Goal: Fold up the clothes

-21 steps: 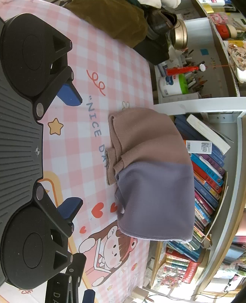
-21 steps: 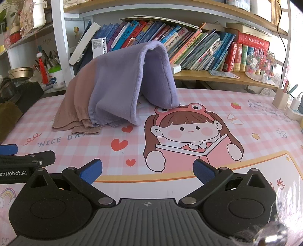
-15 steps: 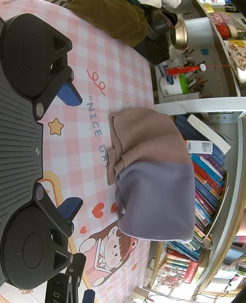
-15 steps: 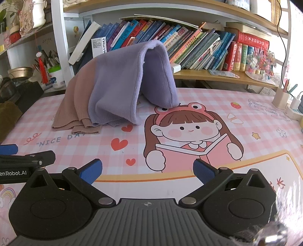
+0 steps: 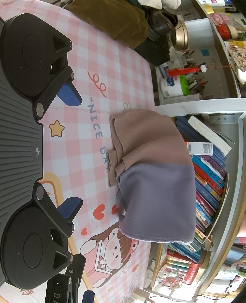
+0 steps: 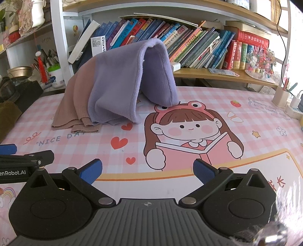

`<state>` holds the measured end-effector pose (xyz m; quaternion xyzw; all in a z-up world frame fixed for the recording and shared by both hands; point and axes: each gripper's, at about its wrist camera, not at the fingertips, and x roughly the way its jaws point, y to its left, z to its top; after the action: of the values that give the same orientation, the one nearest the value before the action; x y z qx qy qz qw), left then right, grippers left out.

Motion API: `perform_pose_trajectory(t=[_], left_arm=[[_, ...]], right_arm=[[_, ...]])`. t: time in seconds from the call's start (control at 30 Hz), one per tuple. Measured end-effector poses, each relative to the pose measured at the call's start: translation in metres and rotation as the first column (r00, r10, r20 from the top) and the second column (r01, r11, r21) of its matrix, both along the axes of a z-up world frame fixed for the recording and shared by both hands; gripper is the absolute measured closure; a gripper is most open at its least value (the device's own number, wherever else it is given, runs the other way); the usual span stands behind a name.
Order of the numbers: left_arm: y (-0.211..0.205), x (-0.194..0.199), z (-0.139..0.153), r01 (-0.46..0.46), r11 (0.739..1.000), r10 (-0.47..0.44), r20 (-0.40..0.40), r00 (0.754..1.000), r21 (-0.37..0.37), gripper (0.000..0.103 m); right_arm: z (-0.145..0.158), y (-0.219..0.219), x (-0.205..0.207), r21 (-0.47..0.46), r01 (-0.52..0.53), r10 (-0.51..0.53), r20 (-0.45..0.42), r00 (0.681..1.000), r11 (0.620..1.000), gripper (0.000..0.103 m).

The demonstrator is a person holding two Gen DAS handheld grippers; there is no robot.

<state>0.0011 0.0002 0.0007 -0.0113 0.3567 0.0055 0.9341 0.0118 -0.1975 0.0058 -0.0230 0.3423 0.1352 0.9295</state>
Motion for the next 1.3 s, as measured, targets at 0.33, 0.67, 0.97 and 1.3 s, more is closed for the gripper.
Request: perform_pose_trajectory(t=[0.33, 0.67, 0.97, 1.3], left_arm=[[0.0000, 0.0000, 0.0009, -0.001, 1.000, 0.001, -0.003, 1.000, 0.001, 0.000], [0.0000, 0.0003, 0.0013, -0.003, 1.000, 0.003, -0.006, 1.000, 0.002, 0.000], [0.0011, 0.0014, 0.0006, -0.007, 1.000, 0.007, -0.007, 1.000, 0.001, 0.000], [0.0019, 0.0006, 0.0002, -0.007, 1.000, 0.007, -0.009, 1.000, 0.002, 0.000]], right_arm=[[-0.0006, 0.0002, 0.0003, 0.000, 0.002, -0.002, -0.008, 1.000, 1.000, 0.000], [0.0010, -0.0006, 0.0012, 0.000, 0.004, -0.004, -0.017, 1.000, 1.000, 0.000], [0.0007, 0.0006, 0.0011, -0.004, 0.004, -0.004, -0.019, 1.000, 1.000, 0.000], [0.0012, 0.0008, 0.0016, -0.005, 0.006, -0.006, -0.021, 1.000, 1.000, 0.000]])
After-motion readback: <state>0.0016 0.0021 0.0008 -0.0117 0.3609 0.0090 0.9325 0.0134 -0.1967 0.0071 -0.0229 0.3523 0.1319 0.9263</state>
